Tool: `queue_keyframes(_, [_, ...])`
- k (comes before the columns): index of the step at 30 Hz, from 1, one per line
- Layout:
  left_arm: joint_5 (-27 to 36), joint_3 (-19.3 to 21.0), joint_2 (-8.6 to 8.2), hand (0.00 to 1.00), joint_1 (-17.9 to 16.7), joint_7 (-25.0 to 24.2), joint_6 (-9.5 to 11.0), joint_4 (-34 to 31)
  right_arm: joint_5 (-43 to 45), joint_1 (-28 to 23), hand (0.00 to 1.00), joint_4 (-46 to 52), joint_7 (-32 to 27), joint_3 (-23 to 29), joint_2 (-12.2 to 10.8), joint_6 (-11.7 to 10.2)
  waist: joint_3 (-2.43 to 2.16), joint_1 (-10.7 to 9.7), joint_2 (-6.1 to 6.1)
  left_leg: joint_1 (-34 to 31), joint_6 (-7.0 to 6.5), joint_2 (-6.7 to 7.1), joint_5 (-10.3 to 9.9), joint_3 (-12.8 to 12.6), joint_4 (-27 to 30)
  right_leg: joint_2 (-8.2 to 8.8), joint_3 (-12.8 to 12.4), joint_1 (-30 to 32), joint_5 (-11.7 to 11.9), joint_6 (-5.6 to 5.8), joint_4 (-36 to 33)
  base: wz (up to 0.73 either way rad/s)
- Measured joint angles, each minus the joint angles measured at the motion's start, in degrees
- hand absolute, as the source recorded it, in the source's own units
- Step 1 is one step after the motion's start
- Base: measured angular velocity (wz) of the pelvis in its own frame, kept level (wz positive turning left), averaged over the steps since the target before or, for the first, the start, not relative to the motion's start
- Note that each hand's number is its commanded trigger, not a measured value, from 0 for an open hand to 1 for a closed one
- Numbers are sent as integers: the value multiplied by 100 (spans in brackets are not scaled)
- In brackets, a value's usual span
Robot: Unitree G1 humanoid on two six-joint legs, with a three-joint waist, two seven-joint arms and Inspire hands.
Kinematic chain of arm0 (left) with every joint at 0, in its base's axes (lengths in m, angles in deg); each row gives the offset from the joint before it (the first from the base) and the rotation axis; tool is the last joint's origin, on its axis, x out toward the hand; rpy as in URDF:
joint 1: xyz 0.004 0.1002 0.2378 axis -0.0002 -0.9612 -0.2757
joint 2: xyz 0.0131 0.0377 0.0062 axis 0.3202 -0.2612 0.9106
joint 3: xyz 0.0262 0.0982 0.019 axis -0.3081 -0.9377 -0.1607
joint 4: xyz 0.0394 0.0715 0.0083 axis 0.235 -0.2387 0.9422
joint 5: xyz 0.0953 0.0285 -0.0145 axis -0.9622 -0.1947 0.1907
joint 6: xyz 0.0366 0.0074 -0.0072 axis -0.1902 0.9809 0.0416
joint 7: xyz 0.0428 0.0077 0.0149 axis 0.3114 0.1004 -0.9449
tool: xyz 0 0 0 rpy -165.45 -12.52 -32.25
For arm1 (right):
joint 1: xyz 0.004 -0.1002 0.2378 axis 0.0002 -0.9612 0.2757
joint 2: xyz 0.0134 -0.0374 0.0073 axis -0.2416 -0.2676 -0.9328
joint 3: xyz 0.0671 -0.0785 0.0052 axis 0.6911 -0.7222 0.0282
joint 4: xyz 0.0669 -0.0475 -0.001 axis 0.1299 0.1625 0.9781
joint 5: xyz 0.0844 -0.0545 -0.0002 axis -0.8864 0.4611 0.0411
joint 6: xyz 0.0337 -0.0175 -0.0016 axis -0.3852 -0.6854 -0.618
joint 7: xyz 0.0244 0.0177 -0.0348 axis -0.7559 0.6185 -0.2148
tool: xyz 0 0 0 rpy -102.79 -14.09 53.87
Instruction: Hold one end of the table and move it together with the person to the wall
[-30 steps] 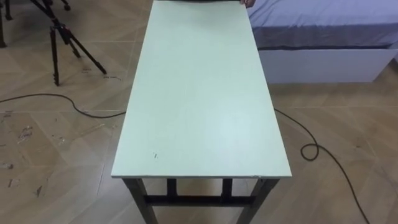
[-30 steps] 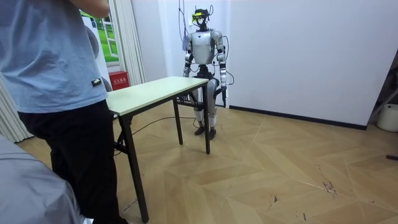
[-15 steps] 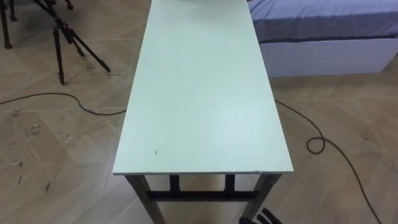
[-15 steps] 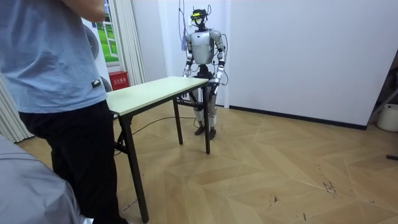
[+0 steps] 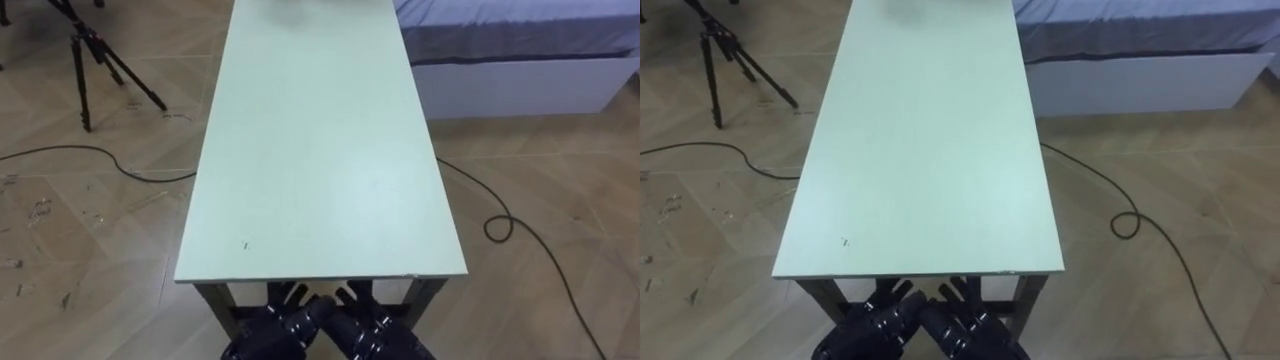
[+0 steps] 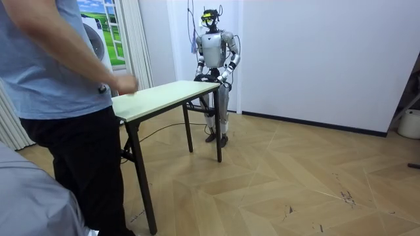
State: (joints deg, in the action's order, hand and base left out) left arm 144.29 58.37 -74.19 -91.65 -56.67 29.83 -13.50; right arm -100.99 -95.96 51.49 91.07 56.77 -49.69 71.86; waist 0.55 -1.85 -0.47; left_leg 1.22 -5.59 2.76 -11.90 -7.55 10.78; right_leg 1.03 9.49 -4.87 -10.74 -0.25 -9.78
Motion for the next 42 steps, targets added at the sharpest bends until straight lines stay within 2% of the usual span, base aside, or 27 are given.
queue_keyframes(4, [158,-19,24,0,65,42,8,-101,-43,114,0,30,0,-15,50,-7,5,7,-12,-4,0,1,0,1,0,-2,8,5,0,0,1,0])
queue_keyframes(10, [263,-37,117,0,477,216,7,-186,-341,378,0,221,-30,-84,162,-18,38,1,-86,5,0,1,1,1,16,0,-16,0,0,0,2,0])
queue_keyframes(15, [456,-89,204,0,530,272,-7,-190,-452,531,0,225,-62,-172,286,-35,44,0,-75,41,2,0,3,-2,21,-6,-93,-33,0,0,6,0])
queue_keyframes(21, [1022,-20,362,0,753,364,-182,5,-675,639,0,208,-151,-161,394,107,61,54,-66,59,1,2,3,-9,29,-1,-91,-68,0,0,10,0])
queue_keyframes(22, [1024,22,357,0,792,364,-190,91,-674,652,0,199,-153,-159,413,130,63,63,-69,73,1,2,3,-10,31,0,-92,-79,0,0,11,0])
queue_keyframes(23, [1042,150,325,0,878,364,-210,311,-676,695,0,159,-172,-146,422,159,84,85,-77,118,1,2,3,-10,15,-1,-88,-115,0,0,12,-3])
queue_keyframes(27, [1362,683,281,0,983,530,-241,748,-893,914,0,-80,-293,26,398,202,95,88,-94,139,2,1,4,-14,-1,-5,-74,-126,0,0,17,0])
queue_keyframes(31, [1501,817,194,0,971,687,-337,769,-952,1094,0,-289,-486,116,392,307,90,163,-81,128,3,1,4,-18,-7,-5,-49,-109,0,0,10,0])
queue_keyframes(37, [1565,872,118,0,1120,822,-523,961,-1372,1311,0,-453,-883,287,265,427,71,287,-21,147,5,-5,6,-30,4,-2,0,-119,0,0,14,-1])
queue_keyframes(40, [1621,888,12,0,1295,886,-606,1276,-1910,1332,0,-455,-1224,350,255,441,72,347,-19,236,4,-2,6,-35,5,3,8,-208,0,0,23,0])
queue_keyframes(42, [1671,1055,-166,0,1430,942,-711,1488,-2254,1340,0,-455,-1441,475,159,512,72,391,-20,265,4,-3,6,-32,9,2,9,-244,0,0,22,0])
